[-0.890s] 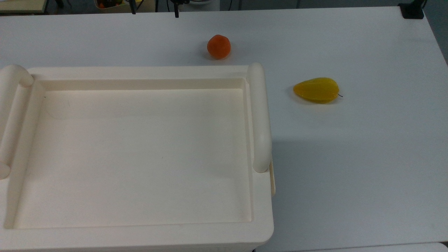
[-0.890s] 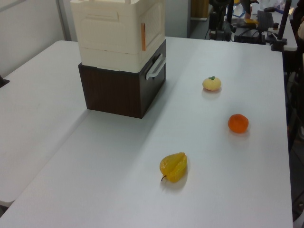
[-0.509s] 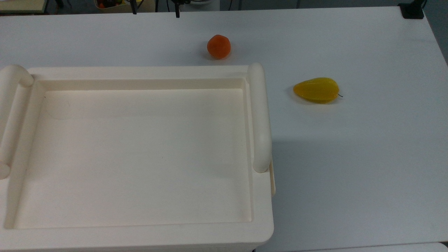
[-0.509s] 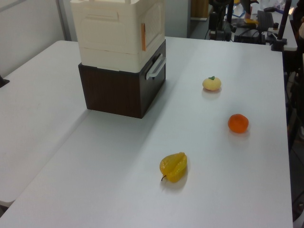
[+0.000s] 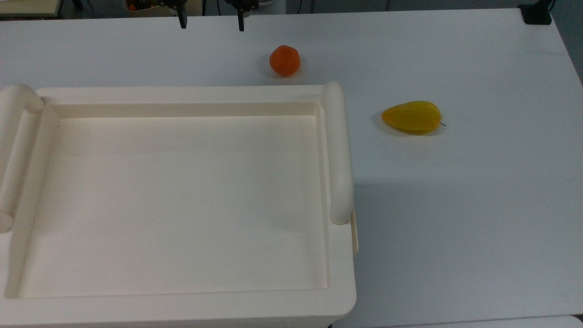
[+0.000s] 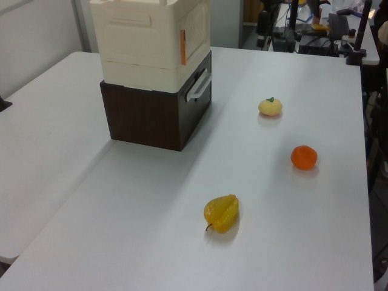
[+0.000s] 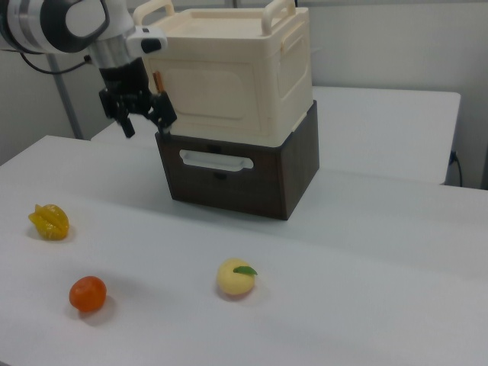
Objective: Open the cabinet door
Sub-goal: 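Move the gripper up to the cream cabinet door's handle edge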
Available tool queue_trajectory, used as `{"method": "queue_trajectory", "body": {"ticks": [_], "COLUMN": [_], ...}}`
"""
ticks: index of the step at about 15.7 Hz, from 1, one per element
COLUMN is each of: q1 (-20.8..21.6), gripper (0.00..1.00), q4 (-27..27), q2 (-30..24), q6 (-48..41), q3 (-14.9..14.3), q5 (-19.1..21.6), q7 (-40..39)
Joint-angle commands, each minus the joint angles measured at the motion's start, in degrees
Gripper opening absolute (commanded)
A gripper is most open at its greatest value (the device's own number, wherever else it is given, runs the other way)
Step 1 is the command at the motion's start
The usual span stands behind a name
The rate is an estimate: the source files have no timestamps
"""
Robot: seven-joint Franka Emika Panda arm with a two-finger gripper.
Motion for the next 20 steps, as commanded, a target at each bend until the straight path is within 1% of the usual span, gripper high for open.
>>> {"method": "queue_trajectory", "body": {"ticks": [1, 3, 6, 8, 10, 11, 14, 16, 18, 20], "q1": [3.03, 4.70, 5.41, 6.38, 6.90, 7.08, 7.52, 8.13, 8.40, 8.40], "gripper": [1.00, 1.00, 1.00, 1.00, 1.00, 1.00, 1.00, 1.00, 1.00, 1.00], "q4": [2.16, 2.24, 3.12, 4.78, 6.54, 7.25, 7.17, 7.25, 7.08, 7.25], "q2": [2.61, 3.66, 5.33, 6.73, 8.14, 8.49, 9.55, 10.60, 11.22, 12.19], "q6": [9.31, 13.97, 21.09, 22.16, 22.52, 23.48, 27.43, 30.76, 31.83, 32.62], "q3": [0.12, 0.12, 0.12, 0.12, -0.05, 0.03, 0.04, 0.12, 0.12, 0.12], "q5": [0.23, -0.12, -0.21, -0.30, -0.56, -1.17, -2.67, -5.12, -7.84, -8.38], "q7": [0.82, 0.82, 0.73, 0.82, 3.96, 5.46, 10.73, 14.69, 15.58, 15.32]}}
